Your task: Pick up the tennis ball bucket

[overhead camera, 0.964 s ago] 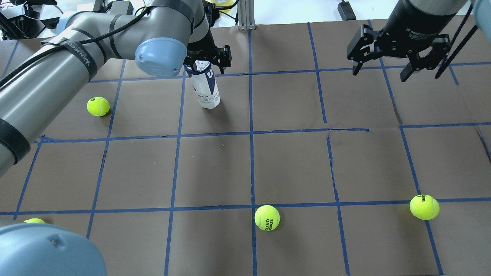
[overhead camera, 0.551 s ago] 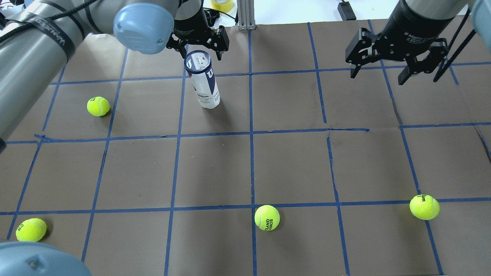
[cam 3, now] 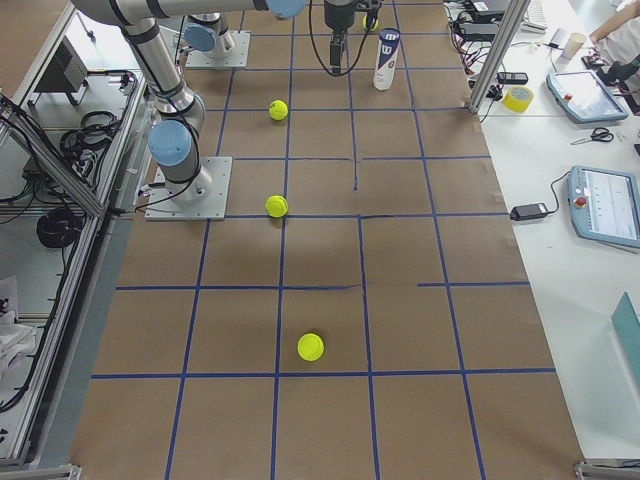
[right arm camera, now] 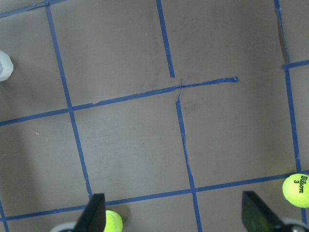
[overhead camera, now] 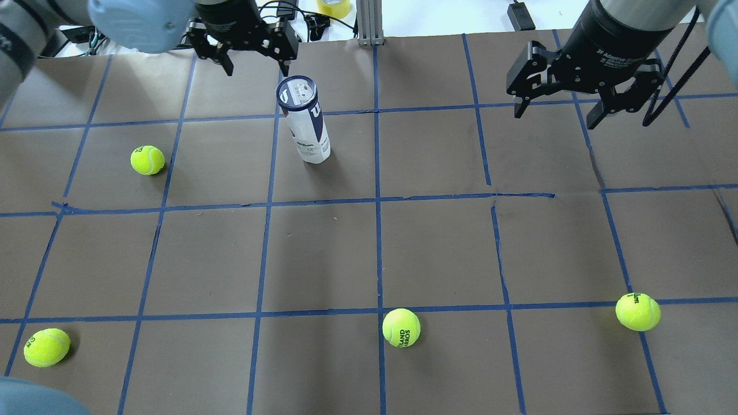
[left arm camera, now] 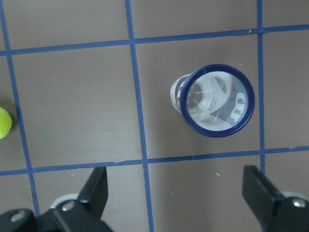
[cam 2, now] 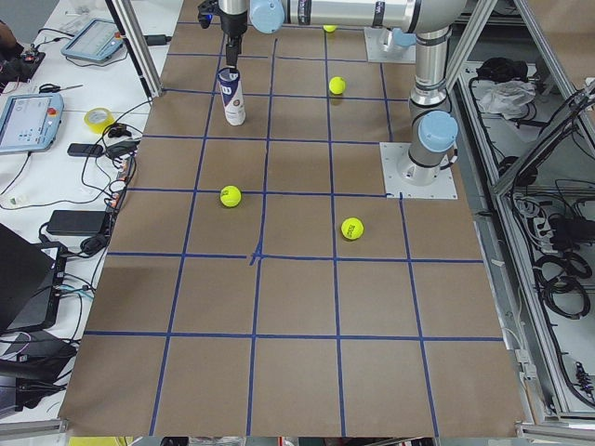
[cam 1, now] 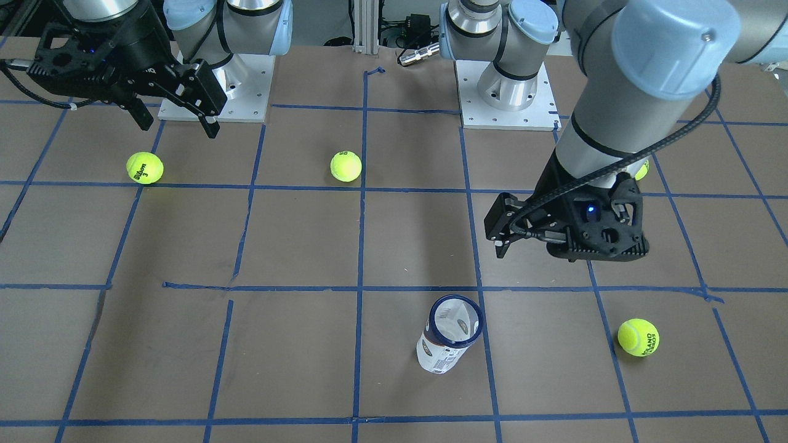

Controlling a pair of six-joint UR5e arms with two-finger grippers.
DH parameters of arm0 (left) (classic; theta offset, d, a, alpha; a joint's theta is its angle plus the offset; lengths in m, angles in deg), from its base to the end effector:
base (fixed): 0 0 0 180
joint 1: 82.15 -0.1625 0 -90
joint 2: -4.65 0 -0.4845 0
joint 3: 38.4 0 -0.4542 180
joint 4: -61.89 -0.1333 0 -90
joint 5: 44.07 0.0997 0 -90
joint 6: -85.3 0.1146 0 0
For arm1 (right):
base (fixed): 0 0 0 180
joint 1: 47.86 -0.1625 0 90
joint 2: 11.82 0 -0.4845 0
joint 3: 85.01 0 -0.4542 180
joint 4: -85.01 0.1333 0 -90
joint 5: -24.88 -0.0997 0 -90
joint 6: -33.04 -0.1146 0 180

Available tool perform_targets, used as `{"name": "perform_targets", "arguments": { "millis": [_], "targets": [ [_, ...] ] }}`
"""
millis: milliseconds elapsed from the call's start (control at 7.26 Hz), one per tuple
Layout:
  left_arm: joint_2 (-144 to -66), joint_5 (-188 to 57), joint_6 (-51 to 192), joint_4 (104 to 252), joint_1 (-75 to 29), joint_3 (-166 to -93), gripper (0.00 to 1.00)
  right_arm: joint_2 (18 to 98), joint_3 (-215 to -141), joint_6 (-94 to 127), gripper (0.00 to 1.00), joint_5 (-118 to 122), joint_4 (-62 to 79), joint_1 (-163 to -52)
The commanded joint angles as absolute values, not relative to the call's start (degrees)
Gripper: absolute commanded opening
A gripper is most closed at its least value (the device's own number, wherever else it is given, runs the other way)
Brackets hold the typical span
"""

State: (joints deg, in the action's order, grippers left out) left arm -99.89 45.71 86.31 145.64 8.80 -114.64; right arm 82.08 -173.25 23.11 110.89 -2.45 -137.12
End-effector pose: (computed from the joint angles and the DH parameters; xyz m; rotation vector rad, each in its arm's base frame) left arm -0.1451 -0.6837 0.5207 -0.0539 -3.1338 0.1497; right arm 0.1345 -0.5266 0.5819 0.2823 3.0539 -0.0747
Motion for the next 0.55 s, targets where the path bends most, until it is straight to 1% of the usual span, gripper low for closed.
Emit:
{"name": "perform_targets", "arguments": {
  "millis": [0,275,413],
  "targets": [
    [-93.7,45.8,86.8,146.3,7.0,-121.2,1.0,82.7,-173.2,23.1,1.0,112.1,-2.1,-138.9],
    [-90.3,46.0,88.6,147.0,3.1,-123.6,1.0,82.0,-173.2,24.8,1.0,115.1,-2.8,-140.4],
    [-87.9,45.7,89.1,147.5,3.1,-125.7,1.0,81.3,-173.1,26.3,1.0,114.9,-2.9,-140.4]
  ]
}}
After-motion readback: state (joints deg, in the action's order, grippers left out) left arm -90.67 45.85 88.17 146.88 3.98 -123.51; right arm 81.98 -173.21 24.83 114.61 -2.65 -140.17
